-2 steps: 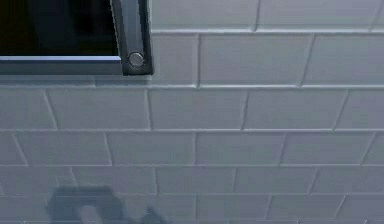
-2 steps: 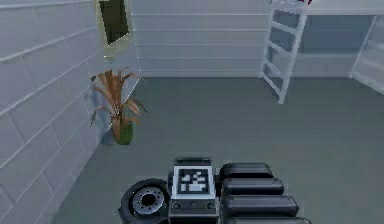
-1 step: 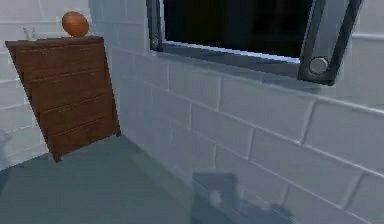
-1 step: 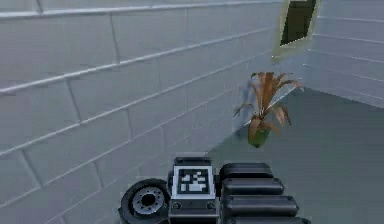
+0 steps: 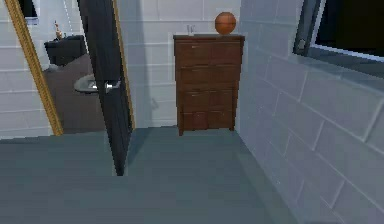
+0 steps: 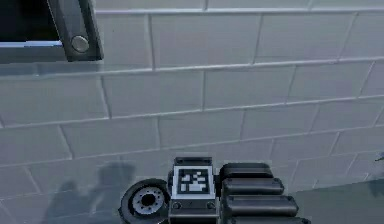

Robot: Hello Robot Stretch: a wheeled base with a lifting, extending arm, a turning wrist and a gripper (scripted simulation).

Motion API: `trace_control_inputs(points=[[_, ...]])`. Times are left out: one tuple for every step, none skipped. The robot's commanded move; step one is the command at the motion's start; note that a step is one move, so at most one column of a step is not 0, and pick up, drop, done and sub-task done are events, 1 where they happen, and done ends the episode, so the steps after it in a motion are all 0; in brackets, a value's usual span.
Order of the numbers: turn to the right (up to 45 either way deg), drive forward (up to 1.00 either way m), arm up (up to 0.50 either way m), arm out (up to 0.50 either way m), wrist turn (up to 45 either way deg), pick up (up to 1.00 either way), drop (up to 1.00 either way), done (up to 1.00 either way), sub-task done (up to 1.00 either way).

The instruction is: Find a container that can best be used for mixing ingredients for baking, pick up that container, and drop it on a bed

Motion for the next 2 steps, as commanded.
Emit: trace_control_inputs(points=[[0.0, 0.25, 0.0, 0.0, 0.0, 0.0, 0.0, 0.0, 0.0], [-45.0, 0.0, 0.0, 0.0, 0.0, 0.0, 0.0, 0.0, 0.0]])
